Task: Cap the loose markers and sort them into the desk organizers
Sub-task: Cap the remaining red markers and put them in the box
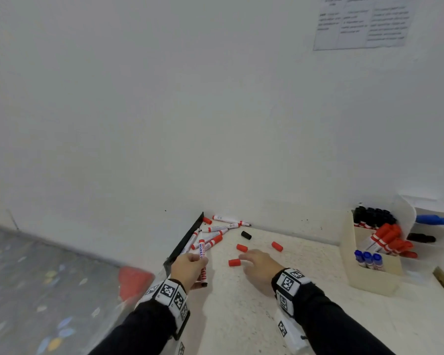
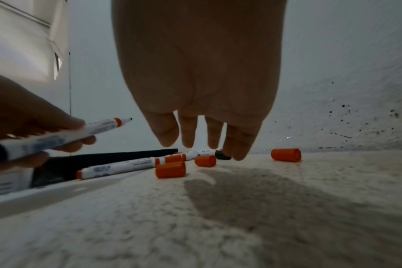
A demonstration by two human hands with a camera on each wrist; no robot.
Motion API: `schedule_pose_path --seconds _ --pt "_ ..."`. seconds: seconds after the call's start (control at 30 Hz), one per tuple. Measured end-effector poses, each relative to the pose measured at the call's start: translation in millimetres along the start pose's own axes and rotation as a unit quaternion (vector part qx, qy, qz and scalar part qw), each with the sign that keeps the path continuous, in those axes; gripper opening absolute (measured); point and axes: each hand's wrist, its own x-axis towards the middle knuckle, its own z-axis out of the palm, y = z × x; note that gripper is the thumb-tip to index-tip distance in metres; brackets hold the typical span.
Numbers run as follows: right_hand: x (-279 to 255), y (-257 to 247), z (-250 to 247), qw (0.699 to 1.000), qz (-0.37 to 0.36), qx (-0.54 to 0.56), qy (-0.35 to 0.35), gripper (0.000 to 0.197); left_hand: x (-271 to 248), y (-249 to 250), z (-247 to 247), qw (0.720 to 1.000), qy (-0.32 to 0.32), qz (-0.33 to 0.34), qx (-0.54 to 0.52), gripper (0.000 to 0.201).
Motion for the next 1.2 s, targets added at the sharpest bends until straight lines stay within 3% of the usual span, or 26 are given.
schedule_pose_path --seconds 0.17,0.33,0.5,0.73,0.8,0.9,1.0,1.07,1.13,1.2 --pt "41 4 1 0.996 0.058 -0.022 0.068 0.048 13 -3 0 0.999 -0.001 0.006 0.036 0.023" --pt "72 18 -10 0.996 0.055 -0.072 0.018 0.048 23 -4 10 0.996 0.004 0.034 0.079 0.021" --pt "84 17 -12 0.994 0.061 -0.087 -0.007 0.048 36 -8 17 0.981 -0.008 0.111 0.157 0.015" --pt "81 16 -16 0.989 0.075 -0.113 0.065 0.036 38 -9 24 0.970 -0.029 0.137 0.199 0.021" --pt "76 14 -18 0.989 0.084 -0.088 0.089 0.033 36 -10 27 0.969 -0.029 0.139 0.201 0.018" --pt "66 15 -26 0.980 0.081 -0.007 0.183 0.011 33 -11 30 0.966 -0.030 0.139 0.214 0.014" --pt "52 18 -34 0.963 0.045 0.079 0.253 0.017 30 -10 36 0.956 -0.029 0.154 0.248 0.020" --pt "38 19 -41 0.958 -0.003 0.147 0.245 0.003 28 -8 43 0.950 -0.028 0.169 0.261 0.023" --pt "26 23 -45 0.957 -0.022 0.178 0.229 0.018 23 -5 52 0.944 -0.031 0.182 0.273 0.023" --pt "13 28 -47 0.950 -0.019 0.197 0.240 0.017 20 -3 64 0.938 -0.038 0.198 0.283 0.023"
